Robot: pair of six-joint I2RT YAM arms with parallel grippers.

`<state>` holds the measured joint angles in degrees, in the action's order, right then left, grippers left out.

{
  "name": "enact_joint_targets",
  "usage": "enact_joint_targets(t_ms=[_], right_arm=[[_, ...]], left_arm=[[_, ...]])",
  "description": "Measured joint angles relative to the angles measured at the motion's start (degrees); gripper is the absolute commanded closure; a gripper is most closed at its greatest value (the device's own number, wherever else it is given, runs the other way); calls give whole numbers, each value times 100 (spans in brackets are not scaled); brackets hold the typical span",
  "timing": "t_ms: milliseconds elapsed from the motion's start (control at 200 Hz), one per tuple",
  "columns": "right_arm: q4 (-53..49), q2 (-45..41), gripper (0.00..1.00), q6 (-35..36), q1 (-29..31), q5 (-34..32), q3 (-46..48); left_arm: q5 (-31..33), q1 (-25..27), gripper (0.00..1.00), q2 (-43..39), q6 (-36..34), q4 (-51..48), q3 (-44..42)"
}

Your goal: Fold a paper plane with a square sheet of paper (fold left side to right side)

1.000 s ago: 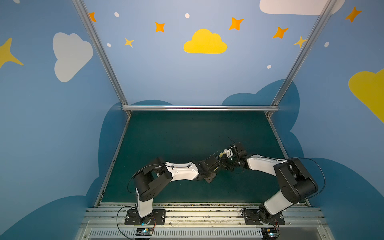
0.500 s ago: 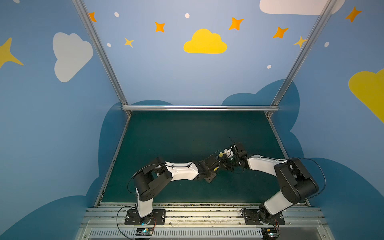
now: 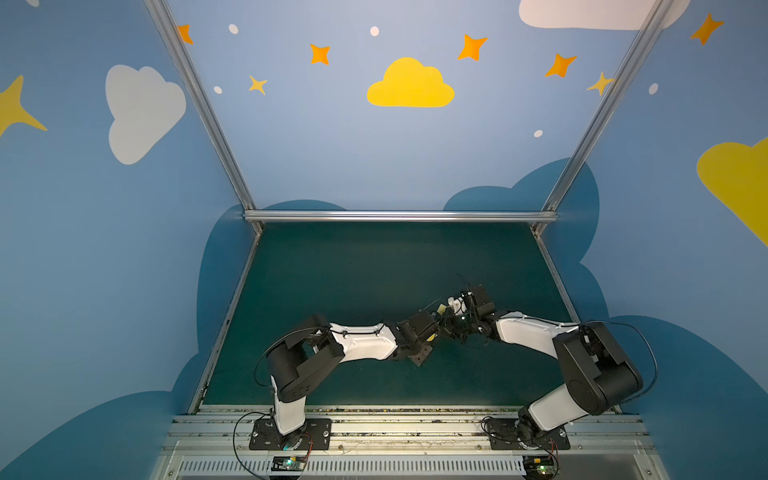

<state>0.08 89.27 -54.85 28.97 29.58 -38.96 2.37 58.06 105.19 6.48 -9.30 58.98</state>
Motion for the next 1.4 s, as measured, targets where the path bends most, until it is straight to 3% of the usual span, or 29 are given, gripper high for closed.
enact_joint_targets(t_ms=[270,320,411,531,731,861,941,1176,1402], right_arm=[[251,39,95,-195,203,-11,229],[278,57,95,-195,212,-11,232],[337,87,96,-197,232,-7,232],[411,125,96,-190,249,-11,232],[433,164,96,-188,232,-17,232],[442,168,96,-184,184,-15,232],[439,170,96,-177,146,-15,232],[439,173,96,-170,109,-15,232],[439,177,96,-168,87,-13,232]], left_arm=[[-15,-20,82,-17,22,-28,-9],[-15,-26,77,-31,26,-48,-13],[-17,-31,59,-72,39,-83,-46],[-39,-11,51,-282,-31,-129,-229],[37,52,54,-855,-136,-94,-514],[210,61,74,-970,-184,2,-634],[249,61,77,-970,-210,28,-691],[136,61,56,-898,-299,98,-673],[52,109,49,-715,-374,179,-584]])
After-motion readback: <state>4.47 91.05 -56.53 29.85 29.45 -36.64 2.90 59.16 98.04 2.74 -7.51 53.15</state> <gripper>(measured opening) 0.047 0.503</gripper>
